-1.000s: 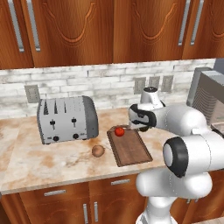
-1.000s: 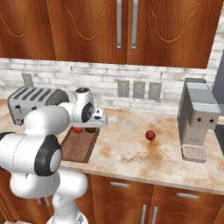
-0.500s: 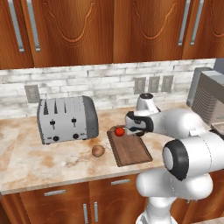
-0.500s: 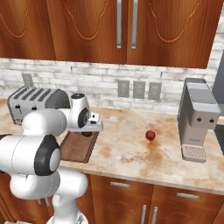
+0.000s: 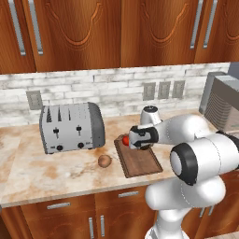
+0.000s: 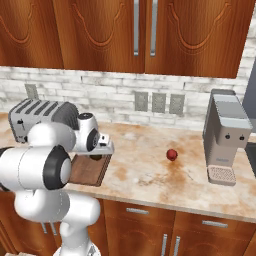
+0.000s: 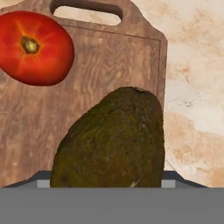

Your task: Place the avocado, onion, tomato, and bell pepper on the cutting board.

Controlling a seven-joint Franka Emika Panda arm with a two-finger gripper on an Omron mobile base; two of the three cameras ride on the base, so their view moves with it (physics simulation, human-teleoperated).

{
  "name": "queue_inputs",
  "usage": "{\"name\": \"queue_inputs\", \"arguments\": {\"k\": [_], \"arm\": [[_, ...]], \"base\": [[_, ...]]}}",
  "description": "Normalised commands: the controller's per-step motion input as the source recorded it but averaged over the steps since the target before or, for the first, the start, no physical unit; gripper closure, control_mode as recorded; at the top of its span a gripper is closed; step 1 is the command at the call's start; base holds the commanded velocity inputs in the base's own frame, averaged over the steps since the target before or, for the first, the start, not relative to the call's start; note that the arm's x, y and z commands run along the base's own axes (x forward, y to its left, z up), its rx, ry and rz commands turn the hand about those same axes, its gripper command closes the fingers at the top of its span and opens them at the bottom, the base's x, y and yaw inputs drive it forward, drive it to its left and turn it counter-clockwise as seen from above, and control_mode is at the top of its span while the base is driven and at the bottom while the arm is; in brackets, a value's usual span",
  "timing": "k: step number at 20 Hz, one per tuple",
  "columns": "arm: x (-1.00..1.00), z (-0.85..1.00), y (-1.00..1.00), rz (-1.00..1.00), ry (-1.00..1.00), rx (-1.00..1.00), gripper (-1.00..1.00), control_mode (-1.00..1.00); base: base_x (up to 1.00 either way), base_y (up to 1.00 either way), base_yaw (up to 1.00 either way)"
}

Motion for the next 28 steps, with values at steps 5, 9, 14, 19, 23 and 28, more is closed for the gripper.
{"name": "queue_inputs", "arguments": {"k": [5,9,14,19,23,28], "arm": [[0.21,-0.13,0.03,0.00,0.00,0.00,1.00,-1.00],[0.33,-0.09,0.00,0.00,0.00,0.00,1.00,-1.00],[0.19,-0.15,0.01,0.00,0.00,0.00,1.00,-1.00],[0.06,-0.22,0.02,0.00,0.00,0.00,1.00,-1.00],[0.00,-0.23,0.02,0.00,0.00,-0.01,1.00,-1.00],[0.00,-0.34,0.03,0.00,0.00,-0.02,1.00,-1.00]], "base": [[0.00,0.00,0.00],[0.00,0.00,0.00],[0.00,0.00,0.00],[0.00,0.00,0.00],[0.00,0.00,0.00],[0.00,0.00,0.00]]}}
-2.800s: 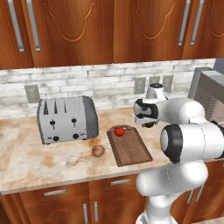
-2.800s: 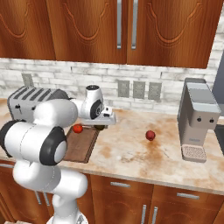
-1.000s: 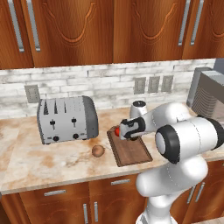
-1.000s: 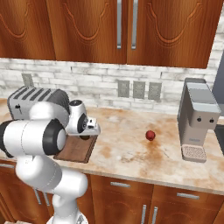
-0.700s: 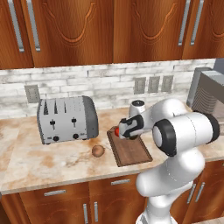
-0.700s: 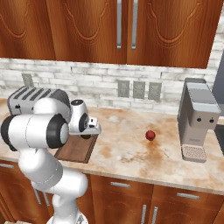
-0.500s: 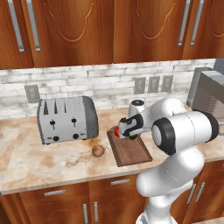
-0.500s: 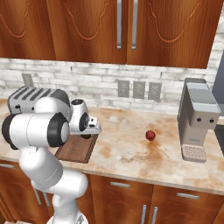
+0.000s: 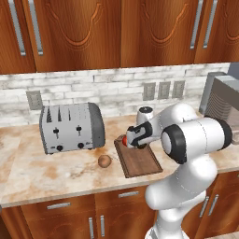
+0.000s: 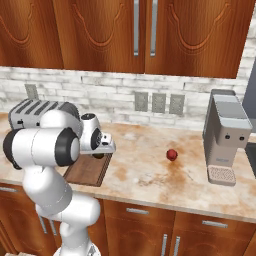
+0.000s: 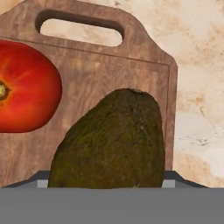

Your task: Place the avocado, onion, tomato, and bell pepper on the cutting board.

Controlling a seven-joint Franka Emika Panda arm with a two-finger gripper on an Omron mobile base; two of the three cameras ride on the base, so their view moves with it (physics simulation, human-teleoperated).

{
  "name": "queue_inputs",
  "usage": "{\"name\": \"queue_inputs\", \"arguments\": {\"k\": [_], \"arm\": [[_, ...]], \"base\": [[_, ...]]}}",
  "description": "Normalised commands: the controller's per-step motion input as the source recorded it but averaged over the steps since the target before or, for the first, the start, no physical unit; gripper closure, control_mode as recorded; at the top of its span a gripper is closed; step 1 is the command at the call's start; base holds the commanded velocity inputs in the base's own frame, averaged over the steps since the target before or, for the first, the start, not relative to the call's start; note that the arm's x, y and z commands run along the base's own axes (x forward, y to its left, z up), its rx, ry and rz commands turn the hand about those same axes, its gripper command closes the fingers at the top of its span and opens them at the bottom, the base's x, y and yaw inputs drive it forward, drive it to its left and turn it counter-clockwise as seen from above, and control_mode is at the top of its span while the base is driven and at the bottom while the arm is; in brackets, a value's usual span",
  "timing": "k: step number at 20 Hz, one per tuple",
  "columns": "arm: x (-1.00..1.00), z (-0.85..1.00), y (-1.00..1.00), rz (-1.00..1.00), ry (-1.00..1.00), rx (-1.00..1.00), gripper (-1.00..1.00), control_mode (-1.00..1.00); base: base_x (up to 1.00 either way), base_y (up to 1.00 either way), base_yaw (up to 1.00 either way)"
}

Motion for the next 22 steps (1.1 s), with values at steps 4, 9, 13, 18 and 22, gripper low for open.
{"name": "queue_inputs", "arguments": {"k": [4,9,13,18,22], "arm": [[0.00,-0.33,0.03,0.00,0.00,-0.01,-1.00,-1.00],[0.00,0.00,0.00,0.00,0.00,0.00,-1.00,-1.00],[-0.07,0.08,0.00,0.00,-0.03,0.00,-1.00,-1.00],[-0.10,0.02,0.04,0.00,-0.03,0.00,-1.00,-1.00],[-0.08,0.31,0.00,0.00,-0.03,0.00,-1.00,-1.00]], "base": [[0.00,0.00,0.00],[0.00,0.00,0.00],[0.00,0.00,0.00],[0.00,0.00,0.00],[0.00,0.00,0.00]]}}
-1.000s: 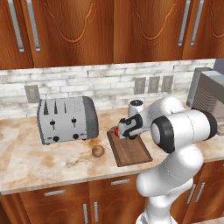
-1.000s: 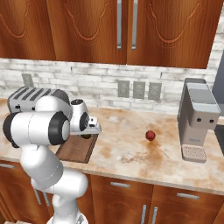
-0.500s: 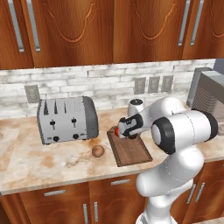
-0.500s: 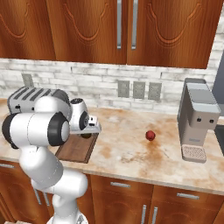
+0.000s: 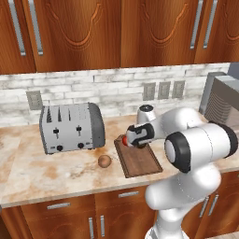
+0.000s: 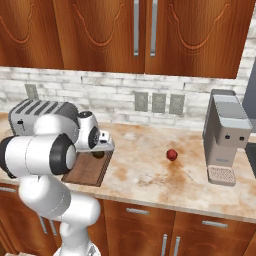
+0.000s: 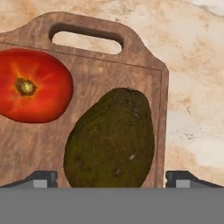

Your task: Place the avocado, onion, tomato, and bell pepper on the cutting board.

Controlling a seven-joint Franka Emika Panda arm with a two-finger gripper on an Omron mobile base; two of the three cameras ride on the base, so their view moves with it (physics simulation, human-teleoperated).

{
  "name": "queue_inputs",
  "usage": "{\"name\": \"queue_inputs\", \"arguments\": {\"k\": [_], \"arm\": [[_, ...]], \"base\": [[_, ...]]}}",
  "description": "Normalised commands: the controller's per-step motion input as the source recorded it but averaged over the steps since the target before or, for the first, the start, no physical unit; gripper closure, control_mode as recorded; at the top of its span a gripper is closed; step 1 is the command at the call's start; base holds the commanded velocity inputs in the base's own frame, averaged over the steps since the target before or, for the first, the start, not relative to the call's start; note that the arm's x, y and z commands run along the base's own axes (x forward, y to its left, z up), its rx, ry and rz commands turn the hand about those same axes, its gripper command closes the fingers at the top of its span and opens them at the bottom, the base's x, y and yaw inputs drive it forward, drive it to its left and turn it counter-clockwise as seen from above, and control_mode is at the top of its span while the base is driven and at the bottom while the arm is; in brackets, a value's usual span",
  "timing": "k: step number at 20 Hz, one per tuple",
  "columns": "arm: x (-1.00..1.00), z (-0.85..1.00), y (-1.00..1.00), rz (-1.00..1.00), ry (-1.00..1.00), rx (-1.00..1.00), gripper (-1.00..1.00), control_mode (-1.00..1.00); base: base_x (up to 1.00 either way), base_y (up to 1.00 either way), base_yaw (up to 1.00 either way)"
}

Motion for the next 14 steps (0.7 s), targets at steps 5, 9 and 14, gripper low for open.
{"name": "queue_inputs", "arguments": {"k": [5,9,14], "arm": [[-0.08,0.54,0.00,0.00,-0.01,0.00,-1.00,-1.00],[-0.18,0.46,-0.03,0.00,0.00,0.00,-1.00,-1.00],[-0.19,0.37,-0.15,0.00,0.00,0.00,-1.00,-1.00]], "base": [[0.00,0.00,0.00],[0.00,0.00,0.00],[0.00,0.00,0.00]]}}
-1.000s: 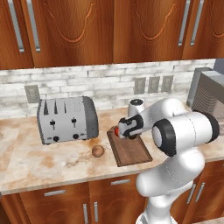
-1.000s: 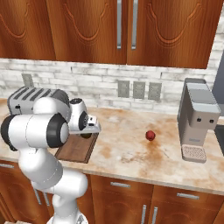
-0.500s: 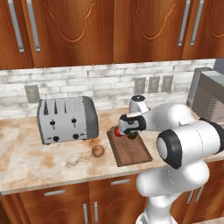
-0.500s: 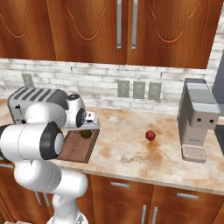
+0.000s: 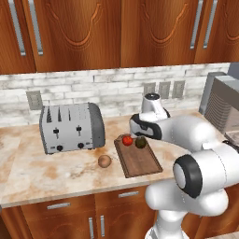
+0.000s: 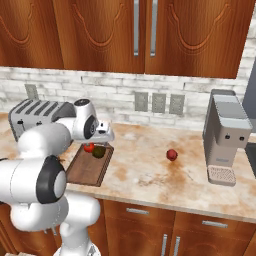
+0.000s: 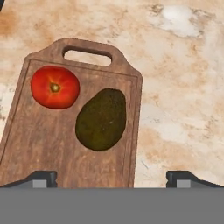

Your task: Place the avocado, onion, tomato, and bell pepper on the cutting board.

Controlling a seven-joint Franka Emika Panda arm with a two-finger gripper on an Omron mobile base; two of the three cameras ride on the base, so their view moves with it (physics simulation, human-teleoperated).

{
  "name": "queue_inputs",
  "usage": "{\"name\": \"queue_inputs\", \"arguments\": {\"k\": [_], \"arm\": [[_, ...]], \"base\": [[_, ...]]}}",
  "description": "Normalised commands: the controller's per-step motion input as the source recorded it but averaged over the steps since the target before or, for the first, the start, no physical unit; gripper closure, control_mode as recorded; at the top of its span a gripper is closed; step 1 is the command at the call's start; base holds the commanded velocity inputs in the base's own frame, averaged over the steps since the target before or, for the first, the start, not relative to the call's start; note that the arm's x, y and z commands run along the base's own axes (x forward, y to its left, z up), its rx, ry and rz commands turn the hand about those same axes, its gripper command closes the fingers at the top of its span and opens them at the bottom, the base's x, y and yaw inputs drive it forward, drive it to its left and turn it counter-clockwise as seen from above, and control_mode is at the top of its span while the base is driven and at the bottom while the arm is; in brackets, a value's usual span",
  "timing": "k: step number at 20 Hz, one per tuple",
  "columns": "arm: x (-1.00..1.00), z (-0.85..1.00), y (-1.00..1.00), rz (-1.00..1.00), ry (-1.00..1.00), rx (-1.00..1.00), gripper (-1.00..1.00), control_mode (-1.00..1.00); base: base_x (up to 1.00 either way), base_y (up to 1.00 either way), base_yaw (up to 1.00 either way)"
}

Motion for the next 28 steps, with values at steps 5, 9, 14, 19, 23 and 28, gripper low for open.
{"name": "queue_inputs", "arguments": {"k": [5,9,14,19,23,28], "arm": [[-0.15,0.28,-0.37,0.00,0.00,0.00,-1.00,-1.00],[-0.03,0.14,-0.59,0.00,0.00,0.00,-1.00,-1.00],[0.00,0.07,-0.65,0.00,0.00,0.00,-1.00,-1.00],[0.00,0.06,-0.66,0.00,0.01,0.00,-1.00,-1.00],[0.00,0.02,-0.65,0.00,0.00,0.00,-1.00,-1.00],[0.01,0.00,-0.61,0.00,0.01,0.00,-1.00,-1.00]], "base": [[0.00,0.00,0.00],[0.00,0.00,0.00],[0.00,0.00,0.00],[0.00,0.00,0.00],[0.00,0.00,0.00],[0.00,0.00,0.00]]}}
